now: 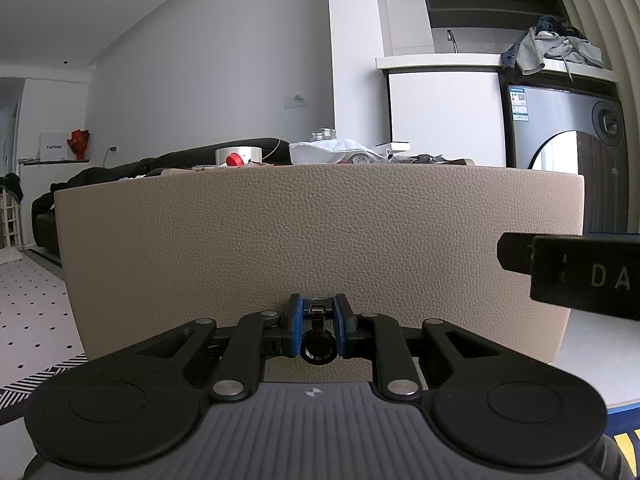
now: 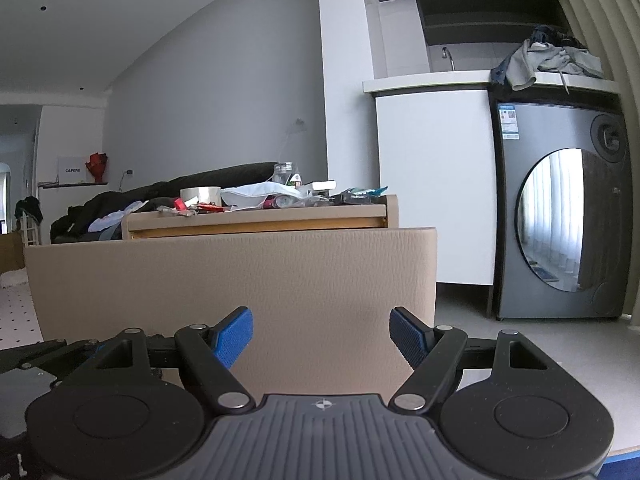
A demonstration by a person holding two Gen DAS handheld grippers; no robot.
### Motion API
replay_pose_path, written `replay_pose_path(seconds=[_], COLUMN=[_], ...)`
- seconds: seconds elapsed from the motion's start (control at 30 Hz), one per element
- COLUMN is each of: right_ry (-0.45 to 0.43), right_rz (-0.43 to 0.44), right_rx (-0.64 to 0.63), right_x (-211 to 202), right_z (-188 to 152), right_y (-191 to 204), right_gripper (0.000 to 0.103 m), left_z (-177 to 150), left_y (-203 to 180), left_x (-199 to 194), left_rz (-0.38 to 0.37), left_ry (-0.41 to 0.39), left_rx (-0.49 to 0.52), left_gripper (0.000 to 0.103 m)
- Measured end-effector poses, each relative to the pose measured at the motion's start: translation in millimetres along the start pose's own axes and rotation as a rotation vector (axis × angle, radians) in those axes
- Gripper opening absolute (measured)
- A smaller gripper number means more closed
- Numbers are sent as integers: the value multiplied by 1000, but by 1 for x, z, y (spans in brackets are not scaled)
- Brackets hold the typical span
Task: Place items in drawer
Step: 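Push the drawer front inward with the closed left gripper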
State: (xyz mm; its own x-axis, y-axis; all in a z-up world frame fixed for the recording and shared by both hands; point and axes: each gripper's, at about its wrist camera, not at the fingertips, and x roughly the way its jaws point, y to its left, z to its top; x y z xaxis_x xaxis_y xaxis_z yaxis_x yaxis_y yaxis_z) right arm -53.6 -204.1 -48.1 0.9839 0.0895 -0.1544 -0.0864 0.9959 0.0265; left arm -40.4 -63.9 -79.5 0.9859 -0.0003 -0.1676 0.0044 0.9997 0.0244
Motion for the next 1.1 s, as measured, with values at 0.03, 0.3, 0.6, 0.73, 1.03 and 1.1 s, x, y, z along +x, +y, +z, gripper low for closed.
replay_pose_path(seconds=[0.03, 0.3, 0.6, 0.73, 1.03, 1.1], right_ry=[2, 14, 29, 30, 36, 37], right_rz=[0, -2, 6, 6, -4, -11], right_rx=[-3, -6, 7, -1, 1, 6], right_x=[0, 0, 4, 5, 6, 6], right_z=[0, -2, -5, -5, -7, -7], right_y=[0, -1, -2, -1, -2, -4], right_gripper=[79, 79, 79, 79, 79, 79], left_z=[0, 2, 6, 10, 14, 16], left_y=[0, 1, 0, 1, -1, -1], left_x=[1, 8, 18, 27, 49, 55], left_rz=[0, -3, -6, -10, -10, -13], left_ry=[1, 4, 12, 23, 30, 35], left_rx=[-3, -6, 9, 1, 19, 14], left_gripper=[19, 19, 19, 19, 19, 19])
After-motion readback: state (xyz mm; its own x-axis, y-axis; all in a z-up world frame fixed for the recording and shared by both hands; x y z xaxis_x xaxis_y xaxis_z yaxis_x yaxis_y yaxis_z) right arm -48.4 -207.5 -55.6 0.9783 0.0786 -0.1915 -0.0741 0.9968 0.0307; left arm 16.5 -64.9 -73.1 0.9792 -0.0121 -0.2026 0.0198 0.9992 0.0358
